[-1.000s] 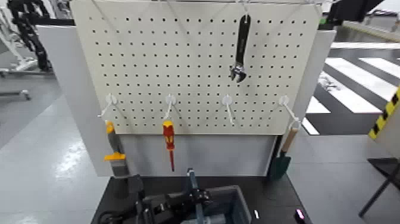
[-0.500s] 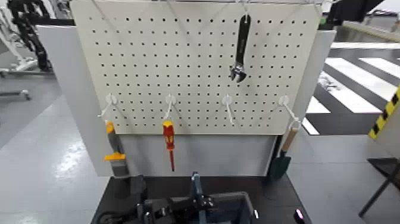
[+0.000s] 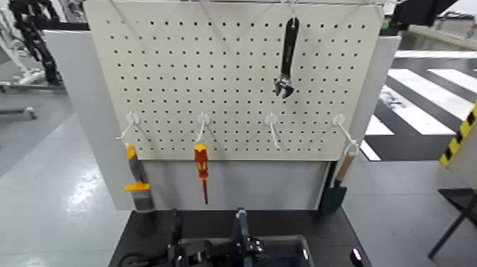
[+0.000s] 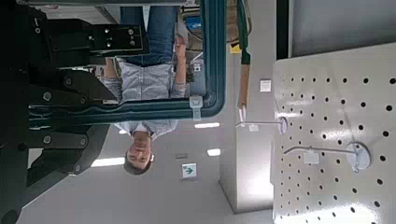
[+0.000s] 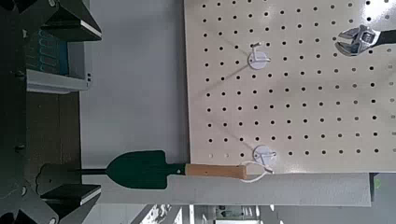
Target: Grasp the handle of the crate.
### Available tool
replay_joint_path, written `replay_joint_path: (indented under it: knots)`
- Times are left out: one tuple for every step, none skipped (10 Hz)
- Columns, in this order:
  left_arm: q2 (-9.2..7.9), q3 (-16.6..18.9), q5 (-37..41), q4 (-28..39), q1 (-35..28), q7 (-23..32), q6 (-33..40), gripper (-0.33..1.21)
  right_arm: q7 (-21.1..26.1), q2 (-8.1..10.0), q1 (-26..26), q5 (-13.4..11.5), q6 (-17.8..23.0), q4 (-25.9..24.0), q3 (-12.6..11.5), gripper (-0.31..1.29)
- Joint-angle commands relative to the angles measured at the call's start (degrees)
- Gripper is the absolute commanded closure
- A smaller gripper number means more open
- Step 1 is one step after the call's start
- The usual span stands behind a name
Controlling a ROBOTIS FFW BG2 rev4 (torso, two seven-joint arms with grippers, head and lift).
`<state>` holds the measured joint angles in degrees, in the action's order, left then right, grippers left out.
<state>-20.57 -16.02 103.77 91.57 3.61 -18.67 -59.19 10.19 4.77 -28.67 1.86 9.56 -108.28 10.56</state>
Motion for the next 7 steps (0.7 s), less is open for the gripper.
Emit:
replay_joint_path:
  knots:
    - [0.01, -0.3, 1.2, 1.3, -0.5, 0.1, 0.3, 1.18, 0.3, 0.06, 0.1, -0.3, 0.1, 0.0, 0.1, 0.15]
    - [0.18, -0.6, 1.5, 1.3, -0.5, 0.1, 0.4, 1.18, 0.4, 0.15, 0.2, -0.3, 0.1, 0.0, 0.1, 0.15]
    - [0.18, -0.7, 1.8, 1.3, -0.5, 0.0, 0.5, 1.18, 0.4, 0.15, 0.2, -0.4, 0.1, 0.1, 0.2, 0.15]
    - [0.09, -0.8, 1.9, 1.3, -0.5, 0.0, 0.5, 1.18, 0.4, 0.15, 0.2, -0.4, 0.1, 0.0, 0.2, 0.15]
    - [0.09, -0.9, 2.0, 1.2, -0.5, 0.0, 0.5, 1.18, 0.4, 0.24, 0.3, -0.4, 0.2, 0.1, 0.2, 0.15]
    - [0.09, -1.0, 2.2, 1.1, -0.4, 0.0, 0.5, 1.18, 0.3, 0.24, 0.4, -0.4, 0.4, 0.3, 0.2, 0.15]
    - [0.01, -1.1, 2.3, 1.0, -0.4, 0.0, 0.5, 1.18, 0.3, 0.24, 0.4, -0.5, 0.6, 0.4, 0.2, 0.15]
